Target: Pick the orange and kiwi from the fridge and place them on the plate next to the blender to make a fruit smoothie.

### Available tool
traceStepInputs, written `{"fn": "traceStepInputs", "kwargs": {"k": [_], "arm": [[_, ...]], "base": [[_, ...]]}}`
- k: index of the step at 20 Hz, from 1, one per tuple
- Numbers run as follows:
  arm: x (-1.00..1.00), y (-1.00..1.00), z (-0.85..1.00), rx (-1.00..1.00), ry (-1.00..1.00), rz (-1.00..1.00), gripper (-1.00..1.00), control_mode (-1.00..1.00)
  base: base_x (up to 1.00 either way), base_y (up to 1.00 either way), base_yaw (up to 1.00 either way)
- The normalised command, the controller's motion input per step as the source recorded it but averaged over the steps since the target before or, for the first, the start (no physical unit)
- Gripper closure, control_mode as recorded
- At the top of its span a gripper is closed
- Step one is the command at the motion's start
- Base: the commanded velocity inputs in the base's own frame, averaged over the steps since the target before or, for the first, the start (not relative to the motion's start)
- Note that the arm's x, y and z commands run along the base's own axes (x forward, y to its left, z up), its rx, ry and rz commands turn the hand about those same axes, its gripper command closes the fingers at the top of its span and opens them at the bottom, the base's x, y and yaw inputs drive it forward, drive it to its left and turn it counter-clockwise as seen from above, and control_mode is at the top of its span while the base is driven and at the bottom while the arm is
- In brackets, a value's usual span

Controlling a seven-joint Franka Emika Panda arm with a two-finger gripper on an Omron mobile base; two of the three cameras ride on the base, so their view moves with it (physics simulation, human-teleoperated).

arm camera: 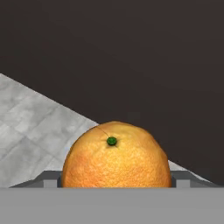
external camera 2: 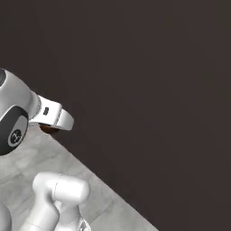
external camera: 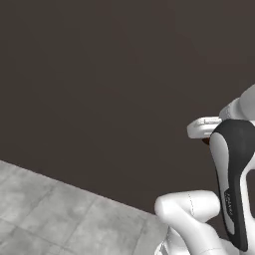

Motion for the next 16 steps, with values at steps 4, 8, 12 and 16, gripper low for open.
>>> {"fn": "traceStepInputs", "kwargs": {"k": [4,8,12,16], "arm": [[0.00,0.00,0.00,0.00,0.00,0.00,1.00,1.00],[0.00,0.00,0.00,0.00,0.00,0.00,1.00,1.00],[0.00,0.00,0.00,0.00,0.00,0.00,1.00,1.00],[0.00,0.00,0.00,0.00,0.00,0.00,1.00,1.00]], "base": [[-0.03,0.00,1.00],[-0.01,0.00,1.00],[0.00,0.00,1.00],[0.00,0.00,1.00]]}}
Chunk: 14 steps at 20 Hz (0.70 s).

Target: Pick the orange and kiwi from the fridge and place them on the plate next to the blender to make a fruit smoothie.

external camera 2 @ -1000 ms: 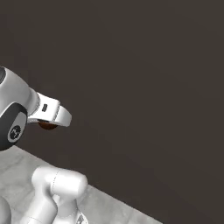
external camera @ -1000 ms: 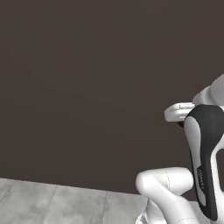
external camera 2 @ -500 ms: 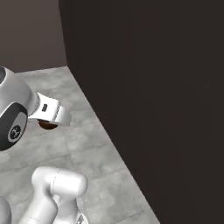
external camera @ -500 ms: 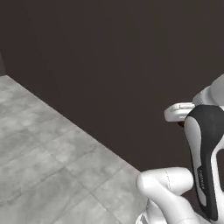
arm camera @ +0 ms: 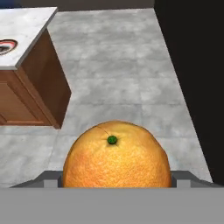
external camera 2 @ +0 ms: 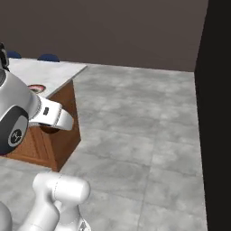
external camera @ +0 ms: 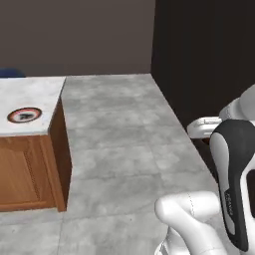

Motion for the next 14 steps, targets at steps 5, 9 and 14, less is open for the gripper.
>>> {"fn": "traceStepInputs", "kwargs": {"k": [5,9,14], "arm": [[0.00,0.00,0.00,0.00,0.00,0.00,1.00,1.00],[0.00,0.00,0.00,0.00,0.00,0.00,1.00,1.00],[0.00,0.00,0.00,0.00,0.00,0.00,1.00,1.00]], "base": [[0.57,-0.01,0.76],[1.00,-0.01,0.26],[1.00,0.15,0.13]]}}
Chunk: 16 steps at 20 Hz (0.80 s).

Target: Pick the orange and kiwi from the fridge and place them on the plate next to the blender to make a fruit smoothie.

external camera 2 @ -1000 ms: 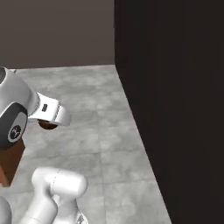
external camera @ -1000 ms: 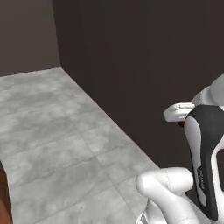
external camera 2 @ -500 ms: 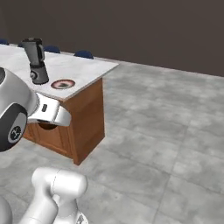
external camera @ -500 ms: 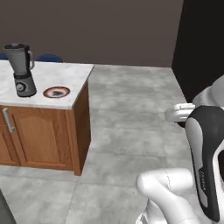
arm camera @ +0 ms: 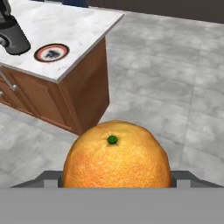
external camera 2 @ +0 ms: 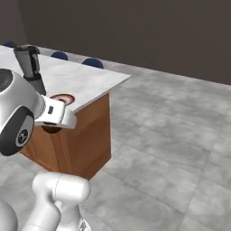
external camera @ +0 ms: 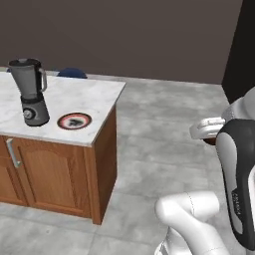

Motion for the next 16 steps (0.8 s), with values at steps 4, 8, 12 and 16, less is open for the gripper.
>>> {"fn": "traceStepInputs", "kwargs": {"k": [4,8,12,16], "arm": [[0.00,0.00,0.00,0.00,0.00,0.00,1.00,1.00],[0.00,0.00,0.00,0.00,0.00,0.00,1.00,1.00],[0.00,0.00,0.00,0.00,0.00,0.00,1.00,1.00],[0.00,0.00,0.00,0.00,0.00,0.00,1.00,1.00]], "base": [[1.00,0.82,0.00],[1.00,1.00,-0.07],[1.00,0.82,-0.08],[0.89,0.66,-0.08]]}}
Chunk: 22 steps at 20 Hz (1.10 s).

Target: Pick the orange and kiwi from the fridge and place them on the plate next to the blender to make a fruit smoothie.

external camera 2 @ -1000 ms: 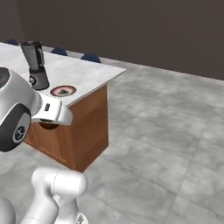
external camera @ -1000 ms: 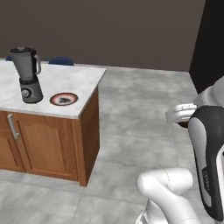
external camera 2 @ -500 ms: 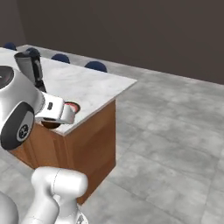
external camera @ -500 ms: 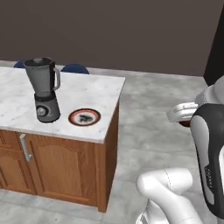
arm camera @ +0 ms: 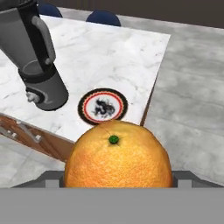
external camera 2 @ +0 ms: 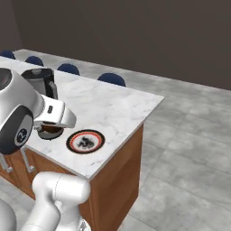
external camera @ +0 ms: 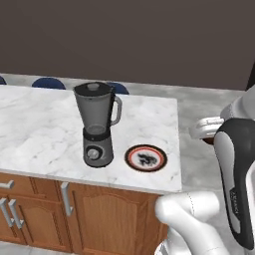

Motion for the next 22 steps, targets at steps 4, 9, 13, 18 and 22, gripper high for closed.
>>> {"fn": "traceStepInputs", "kwargs": {"k": [4,9,13,18,22], "arm": [[0.84,0.44,-0.41,0.00,0.12,-0.04,1.00,-1.00],[0.80,-0.05,-0.72,0.00,0.19,0.02,1.00,-1.00],[0.94,-0.43,-0.66,0.00,0.15,0.13,1.00,-1.00],[1.00,-0.27,-0.53,0.00,0.04,0.16,1.00,-1.00],[0.99,-0.01,-0.77,-0.02,0.05,0.16,1.00,-1.00]], "base": [[0.00,0.00,0.00],[0.00,0.00,0.00],[0.00,0.00,0.00],[0.00,0.00,0.00],[0.00,0.00,0.00]]}}
